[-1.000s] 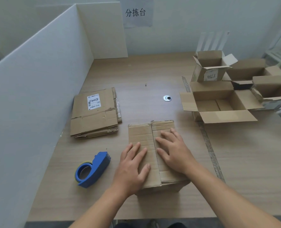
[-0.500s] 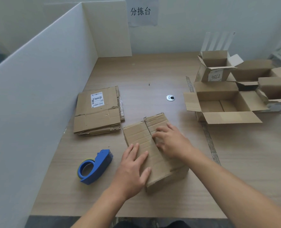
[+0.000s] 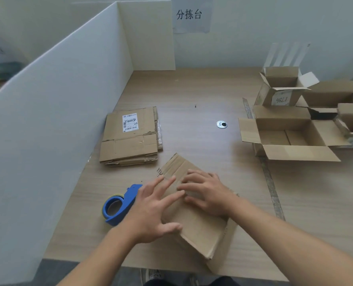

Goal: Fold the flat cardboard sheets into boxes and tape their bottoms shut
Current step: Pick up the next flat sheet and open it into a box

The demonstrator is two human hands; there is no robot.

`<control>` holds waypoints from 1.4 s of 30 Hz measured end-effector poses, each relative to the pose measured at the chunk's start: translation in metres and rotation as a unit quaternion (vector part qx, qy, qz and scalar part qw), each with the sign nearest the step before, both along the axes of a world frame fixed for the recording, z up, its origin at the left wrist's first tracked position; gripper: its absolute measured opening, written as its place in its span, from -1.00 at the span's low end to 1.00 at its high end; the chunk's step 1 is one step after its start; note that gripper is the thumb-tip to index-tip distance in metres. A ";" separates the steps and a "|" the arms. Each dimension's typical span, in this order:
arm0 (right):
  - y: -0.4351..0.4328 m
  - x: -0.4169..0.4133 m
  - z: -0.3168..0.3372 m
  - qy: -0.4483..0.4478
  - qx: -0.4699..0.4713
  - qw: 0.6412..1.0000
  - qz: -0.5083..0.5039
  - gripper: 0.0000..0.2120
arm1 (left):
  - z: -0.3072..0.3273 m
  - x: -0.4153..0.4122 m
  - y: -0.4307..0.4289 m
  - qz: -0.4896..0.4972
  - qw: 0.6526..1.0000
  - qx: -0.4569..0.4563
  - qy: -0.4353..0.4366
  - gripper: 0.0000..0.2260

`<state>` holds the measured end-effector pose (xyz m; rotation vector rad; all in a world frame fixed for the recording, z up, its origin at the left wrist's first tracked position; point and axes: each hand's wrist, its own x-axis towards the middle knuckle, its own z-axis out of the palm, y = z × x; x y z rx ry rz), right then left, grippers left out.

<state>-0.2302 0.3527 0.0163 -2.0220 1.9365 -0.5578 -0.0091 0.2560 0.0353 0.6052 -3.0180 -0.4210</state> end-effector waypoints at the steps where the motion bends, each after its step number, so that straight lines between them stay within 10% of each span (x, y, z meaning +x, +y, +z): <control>1: 0.000 0.000 -0.001 -0.035 -0.024 0.999 0.001 -0.66 | 0.005 -0.001 -0.005 -0.019 0.998 -0.001 -0.053 -0.18; 9: 0.008 -0.016 0.015 -0.134 -0.154 0.965 -0.166 -0.73 | -0.001 -0.008 -0.015 -0.049 0.987 -0.042 -0.147 -0.04; 15: 0.051 -0.032 0.011 -0.214 0.025 0.896 -0.389 -0.58 | -0.004 -0.017 0.005 0.048 0.988 -0.022 -0.149 -0.05; 21: 0.072 -0.019 -0.005 -0.367 0.106 0.830 -0.407 -0.42 | 0.001 -0.036 0.027 0.069 0.987 -0.005 -0.147 -0.05; 30: 0.060 -0.027 -0.002 -0.326 0.057 0.839 -0.433 -0.80 | 0.001 -0.062 0.038 0.078 0.986 0.064 -0.132 -0.08; 36: 0.060 -0.048 -0.009 -0.362 0.067 0.797 -0.478 -0.76 | -0.002 -0.058 0.021 0.144 0.964 0.216 0.064 -0.30; 42: 0.059 -0.050 -0.021 -0.400 0.081 0.776 -0.481 -0.80 | -0.012 -0.040 -0.001 0.244 0.885 0.391 0.070 -0.33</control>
